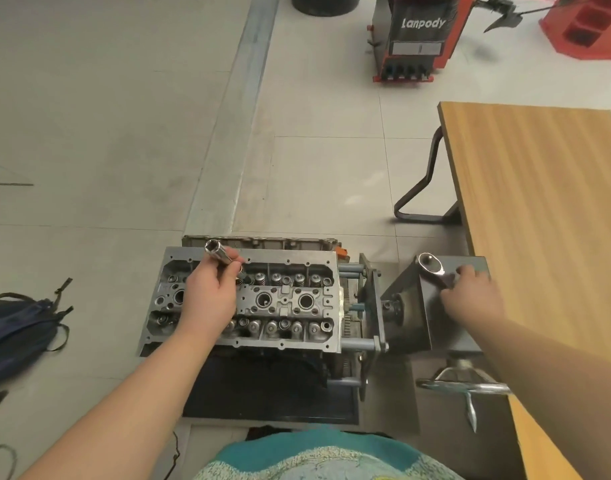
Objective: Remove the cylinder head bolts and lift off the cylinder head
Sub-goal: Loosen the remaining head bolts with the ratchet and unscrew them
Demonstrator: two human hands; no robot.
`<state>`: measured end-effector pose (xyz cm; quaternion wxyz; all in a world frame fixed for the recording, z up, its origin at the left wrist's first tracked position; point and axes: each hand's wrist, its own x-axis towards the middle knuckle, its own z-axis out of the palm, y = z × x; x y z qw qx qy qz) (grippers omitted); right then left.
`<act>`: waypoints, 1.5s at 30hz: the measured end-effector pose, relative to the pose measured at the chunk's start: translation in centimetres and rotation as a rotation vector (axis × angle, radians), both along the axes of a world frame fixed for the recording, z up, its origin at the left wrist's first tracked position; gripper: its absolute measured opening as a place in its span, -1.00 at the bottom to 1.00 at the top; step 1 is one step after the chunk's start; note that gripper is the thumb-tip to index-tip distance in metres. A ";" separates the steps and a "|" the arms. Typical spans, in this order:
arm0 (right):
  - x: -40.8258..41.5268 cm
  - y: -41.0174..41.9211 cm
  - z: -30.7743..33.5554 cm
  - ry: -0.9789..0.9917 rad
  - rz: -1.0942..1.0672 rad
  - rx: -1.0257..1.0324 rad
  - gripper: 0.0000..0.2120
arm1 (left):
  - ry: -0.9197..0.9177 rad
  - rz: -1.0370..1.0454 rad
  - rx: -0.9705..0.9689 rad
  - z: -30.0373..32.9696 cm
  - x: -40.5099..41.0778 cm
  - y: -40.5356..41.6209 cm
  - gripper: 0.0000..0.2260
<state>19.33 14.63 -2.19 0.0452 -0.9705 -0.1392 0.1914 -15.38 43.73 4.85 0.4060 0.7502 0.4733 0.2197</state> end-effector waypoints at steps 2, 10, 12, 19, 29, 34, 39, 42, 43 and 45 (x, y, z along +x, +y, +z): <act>0.3 -0.5 -0.9 -0.001 0.092 -0.022 -0.63 | 0.004 0.029 -0.009 0.0 0.2 -0.2 -0.86; 1.2 0.0 -0.7 -0.011 0.270 -0.013 -0.86 | 0.015 0.100 -0.014 0.1 1.1 -1.0 -0.74; 1.1 0.2 -0.2 0.014 0.259 -0.002 -0.86 | 0.020 0.098 -0.019 0.2 1.0 -0.9 -0.80; -3.4 5.7 5.5 0.392 0.031 0.425 -0.93 | 0.034 0.069 -0.042 0.5 0.8 -0.6 -0.92; -15.8 17.4 18.3 0.925 0.304 0.848 -0.35 | 0.085 -0.203 -0.099 1.5 -0.3 2.1 -0.92; -19.6 20.4 19.4 0.894 0.319 0.698 -0.36 | 0.069 -0.350 -0.111 1.7 -0.7 3.4 -0.88; -20.7 21.1 19.4 0.842 0.224 0.595 -0.44 | 0.060 -0.458 -0.098 1.7 -0.9 4.4 -0.88; -20.8 20.9 19.7 0.819 0.127 0.597 -0.56 | 0.054 -0.535 -0.053 1.7 -0.8 5.0 -0.78; -20.8 20.9 19.8 0.817 0.097 0.597 -0.55 | 0.048 -0.554 -0.037 1.7 -0.6 5.1 -0.72; -21.1 21.2 20.2 0.769 0.076 0.563 -0.45 | 0.037 -0.568 -0.014 1.6 -0.3 5.2 -0.67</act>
